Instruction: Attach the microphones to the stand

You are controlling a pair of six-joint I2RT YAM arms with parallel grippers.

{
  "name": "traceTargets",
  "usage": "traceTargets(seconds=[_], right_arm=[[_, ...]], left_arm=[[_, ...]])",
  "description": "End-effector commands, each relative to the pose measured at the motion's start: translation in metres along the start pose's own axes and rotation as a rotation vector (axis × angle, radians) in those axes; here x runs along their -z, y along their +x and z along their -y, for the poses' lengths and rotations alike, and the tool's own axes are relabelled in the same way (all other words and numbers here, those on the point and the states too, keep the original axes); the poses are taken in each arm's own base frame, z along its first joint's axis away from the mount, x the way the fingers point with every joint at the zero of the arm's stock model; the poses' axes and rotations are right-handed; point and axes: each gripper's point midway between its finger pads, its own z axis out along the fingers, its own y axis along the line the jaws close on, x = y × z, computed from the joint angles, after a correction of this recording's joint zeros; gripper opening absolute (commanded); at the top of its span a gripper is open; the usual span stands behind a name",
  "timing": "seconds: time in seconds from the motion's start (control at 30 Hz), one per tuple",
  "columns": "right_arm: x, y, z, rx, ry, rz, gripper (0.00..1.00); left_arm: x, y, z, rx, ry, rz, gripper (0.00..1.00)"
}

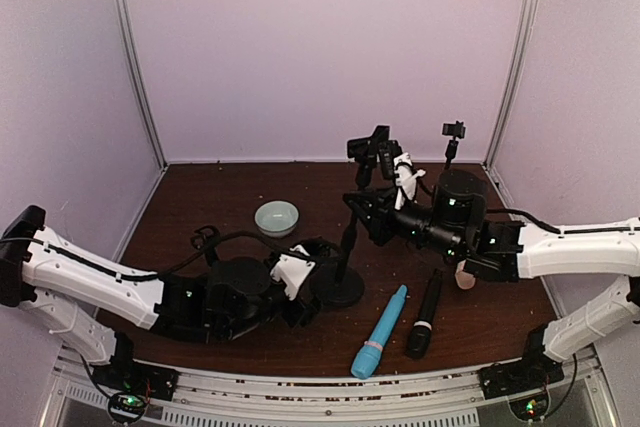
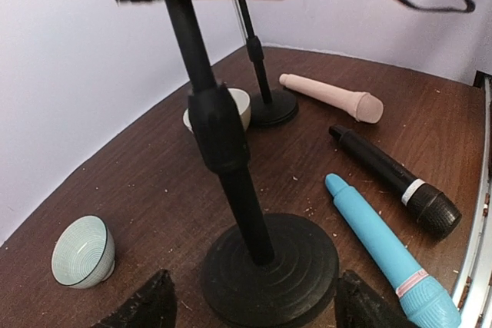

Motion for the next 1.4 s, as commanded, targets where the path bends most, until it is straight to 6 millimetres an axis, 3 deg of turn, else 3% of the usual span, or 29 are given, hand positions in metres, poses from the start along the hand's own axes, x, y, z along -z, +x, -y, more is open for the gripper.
traceTargets(seconds=[0.0, 0.2, 0.33, 0.53, 0.87, 1.1, 1.37], right_arm=[[0.023, -0.060, -0.010, -0.086, 0.001, 0.152, 0.00], [0.033, -0.063, -0.008, -0.159, 0.017, 0.146, 0.00], [0.034, -0.061, -0.009, -0.174, 0.008, 0.142, 0.00], [0.040, -0.062, -0.007, -0.188, 0.019, 0.159, 0.00], [0.044, -0.068, -0.010, -0.177, 0.017, 0.183, 0.00], [0.046, -0.069, -0.012, -0.175, 0.016, 0.182, 0.00], [0.048, -0.068, -0.013, -0.177, 0.015, 0.180, 0.00]], left_arm=[[-0.011, -0.024, 0.002, 0.006, -0.026, 0.055, 0.74], [-0.030, -0.030, -0.004, 0.012, -0.070, 0.065, 0.76], [-0.038, -0.039, -0.001, 0.006, -0.036, 0.091, 0.70], [-0.041, -0.037, 0.007, 0.009, 0.001, 0.105, 0.58], [-0.055, -0.034, 0.018, 0.025, 0.066, 0.086, 0.49], [-0.057, -0.032, 0.014, 0.021, 0.057, 0.083, 0.39], [-0.058, -0.029, 0.008, 0.052, 0.062, 0.077, 0.36]])
